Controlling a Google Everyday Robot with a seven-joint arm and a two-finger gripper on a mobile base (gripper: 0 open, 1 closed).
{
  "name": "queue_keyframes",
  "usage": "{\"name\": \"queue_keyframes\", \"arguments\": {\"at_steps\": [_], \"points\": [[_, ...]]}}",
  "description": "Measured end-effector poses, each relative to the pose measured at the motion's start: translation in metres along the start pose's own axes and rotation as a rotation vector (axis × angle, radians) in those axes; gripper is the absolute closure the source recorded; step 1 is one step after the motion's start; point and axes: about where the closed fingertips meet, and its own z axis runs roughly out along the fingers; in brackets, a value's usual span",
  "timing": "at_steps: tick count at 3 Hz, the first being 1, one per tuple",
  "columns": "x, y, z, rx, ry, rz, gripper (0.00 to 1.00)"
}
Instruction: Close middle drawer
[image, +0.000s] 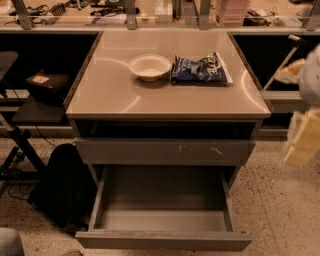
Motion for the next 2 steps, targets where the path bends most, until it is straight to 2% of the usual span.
{"name": "queue_keyframes", "arguments": {"at_steps": [1, 2], "points": [[0.035, 0.043, 0.048, -0.052, -0.08, 0.045, 0.0], [0.052, 0.07, 0.07, -0.105, -0.07, 0.07, 0.0]]}}
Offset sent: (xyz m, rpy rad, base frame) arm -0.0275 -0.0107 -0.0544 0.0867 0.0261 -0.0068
